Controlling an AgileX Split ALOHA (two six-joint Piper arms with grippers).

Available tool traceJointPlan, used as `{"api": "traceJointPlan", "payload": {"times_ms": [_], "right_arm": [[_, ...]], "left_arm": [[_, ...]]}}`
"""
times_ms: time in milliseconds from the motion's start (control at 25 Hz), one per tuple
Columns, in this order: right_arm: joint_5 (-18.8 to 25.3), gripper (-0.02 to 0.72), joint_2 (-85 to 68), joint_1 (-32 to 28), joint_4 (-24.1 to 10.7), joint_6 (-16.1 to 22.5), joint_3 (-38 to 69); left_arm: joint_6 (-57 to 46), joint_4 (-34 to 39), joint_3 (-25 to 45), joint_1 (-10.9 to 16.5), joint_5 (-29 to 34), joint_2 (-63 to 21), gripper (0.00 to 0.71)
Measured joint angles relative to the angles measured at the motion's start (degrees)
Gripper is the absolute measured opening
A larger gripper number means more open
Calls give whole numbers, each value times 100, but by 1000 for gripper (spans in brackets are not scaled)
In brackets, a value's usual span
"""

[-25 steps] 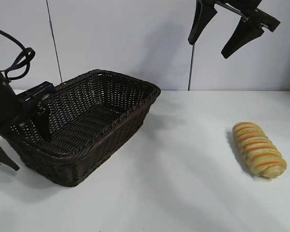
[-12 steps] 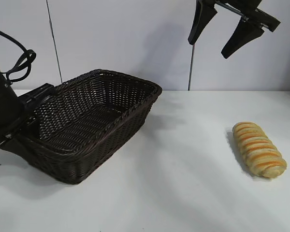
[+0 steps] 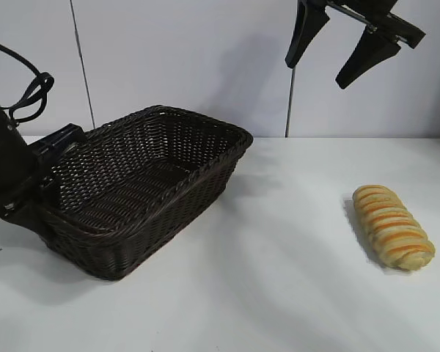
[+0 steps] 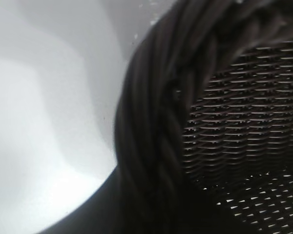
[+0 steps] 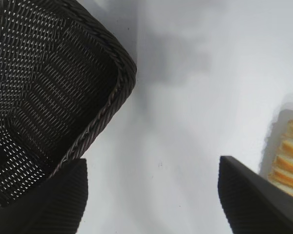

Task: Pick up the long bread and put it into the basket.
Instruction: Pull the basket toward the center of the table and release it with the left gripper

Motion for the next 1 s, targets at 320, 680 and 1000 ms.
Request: {"api": "traceJointPlan", "payload": {"times_ms": [320,680,1000], "right_arm": [[0,538,0,0,0,0,0],[5,538,0,0,-1,0,0],[0,538,0,0,-1,0,0]], "left_arm": [[446,24,-240,11,306,-155,100],[1176,30,-643,12,632,-142,100],[2480,69,-1420,12,1384,347,100]]}}
